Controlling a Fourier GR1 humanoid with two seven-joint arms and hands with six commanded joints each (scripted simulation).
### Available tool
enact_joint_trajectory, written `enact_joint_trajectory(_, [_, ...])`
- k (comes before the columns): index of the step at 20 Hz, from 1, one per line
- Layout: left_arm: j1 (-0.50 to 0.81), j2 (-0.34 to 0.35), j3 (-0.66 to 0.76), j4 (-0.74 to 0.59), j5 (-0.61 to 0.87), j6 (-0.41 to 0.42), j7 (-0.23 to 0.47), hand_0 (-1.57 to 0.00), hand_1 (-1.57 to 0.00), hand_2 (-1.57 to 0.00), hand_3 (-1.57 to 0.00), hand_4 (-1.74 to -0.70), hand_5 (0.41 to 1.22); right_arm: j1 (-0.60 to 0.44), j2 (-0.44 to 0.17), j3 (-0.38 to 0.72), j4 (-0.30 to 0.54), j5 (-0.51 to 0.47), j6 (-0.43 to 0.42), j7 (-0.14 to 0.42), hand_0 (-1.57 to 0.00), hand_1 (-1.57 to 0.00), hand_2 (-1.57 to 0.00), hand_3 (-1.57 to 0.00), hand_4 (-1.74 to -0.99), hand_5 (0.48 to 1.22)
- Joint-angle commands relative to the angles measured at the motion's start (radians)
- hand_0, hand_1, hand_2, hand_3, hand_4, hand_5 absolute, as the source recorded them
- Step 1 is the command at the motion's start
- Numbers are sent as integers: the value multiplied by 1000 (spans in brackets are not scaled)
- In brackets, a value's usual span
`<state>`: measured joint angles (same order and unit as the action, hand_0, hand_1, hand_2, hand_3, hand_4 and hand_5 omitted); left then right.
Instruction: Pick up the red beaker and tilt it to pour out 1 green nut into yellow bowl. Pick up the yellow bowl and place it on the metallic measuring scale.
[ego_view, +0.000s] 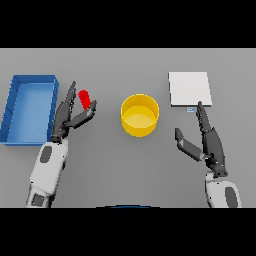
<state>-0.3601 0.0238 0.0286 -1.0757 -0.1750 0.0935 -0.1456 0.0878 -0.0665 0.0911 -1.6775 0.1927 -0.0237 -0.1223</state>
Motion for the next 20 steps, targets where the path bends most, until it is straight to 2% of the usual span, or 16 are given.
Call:
enact_joint_trajectory(1, [-24,-4,-2,26,-12,11,-16,1,1,1,1,-1206,636,-2,2,4,2,3,2,1,1,1,1,1,-1247,673])
enact_joint_trajectory(3, [-68,-1,5,80,-28,33,-37,1,1,1,1,-1230,649,3,3,10,2,10,3,-6,1,1,1,1,-1247,679])
enact_joint_trajectory(4, [-71,-9,-1,94,-38,42,-72,1,1,1,1,-1242,657,15,-6,4,-14,2,6,-11,1,1,1,1,-1250,683])
enact_joint_trajectory(6, [-118,-16,4,151,-48,55,-68,1,1,1,1,-1256,664,26,11,16,-16,2,7,-5,1,1,1,1,-1264,690])
enact_joint_trajectory(10, [-186,-9,26,235,-49,65,-94,1,1,1,1,-1259,684,14,6,5,-15,-4,3,-7,1,1,1,1,-1261,690])
enact_joint_trajectory(12, [-208,-20,43,280,-44,87,-133,1,-24,-41,1,-1297,715,13,7,11,-23,9,-4,-4,1,1,1,1,-1259,691])
enact_joint_trajectory(13, [-221,-17,56,296,-39,96,-150,-93,-141,-150,-47,-1324,741,19,1,11,-35,10,-1,-11,1,1,1,1,-1255,691])
enact_joint_trajectory(14, [-221,-31,64,309,-36,116,-175,-322,-364,-358,-218,-1355,770,16,-3,7,-29,8,-1,-8,1,1,1,1,-1252,690])
enact_joint_trajectory(15, [-223,-39,72,328,-32,126,-184,-572,-606,-600,-421,-1424,860,16,5,13,-36,17,-9,3,1,1,1,1,-1247,688])
enact_joint_trajectory(16, [-244,-35,77,351,-37,129,-178,-772,-799,-794,-584,-1480,933,14,-2,7,-32,16,-8,4,1,1,1,1,-1245,692])
enact_joint_trajectory(17, [-246,-40,75,358,-46,135,-207,-932,-953,-950,-761,-1529,990,14,-5,9,-34,18,-6,6,1,1,1,1,-1241,695])
enact_joint_trajectory(19, [-252,-45,87,378,-31,118,-261,-1162,-1176,-1173,-997,-1601,1073,4,4,8,-17,8,-2,15,1,1,1,1,-1233,688])
enact_joint_trajectory(20, [-257,-48,88,381,-31,123,-254,-1244,-1255,-1253,-1111,-1572,1103,3,10,13,-14,12,-5,11,1,1,1,1,-1233,686])
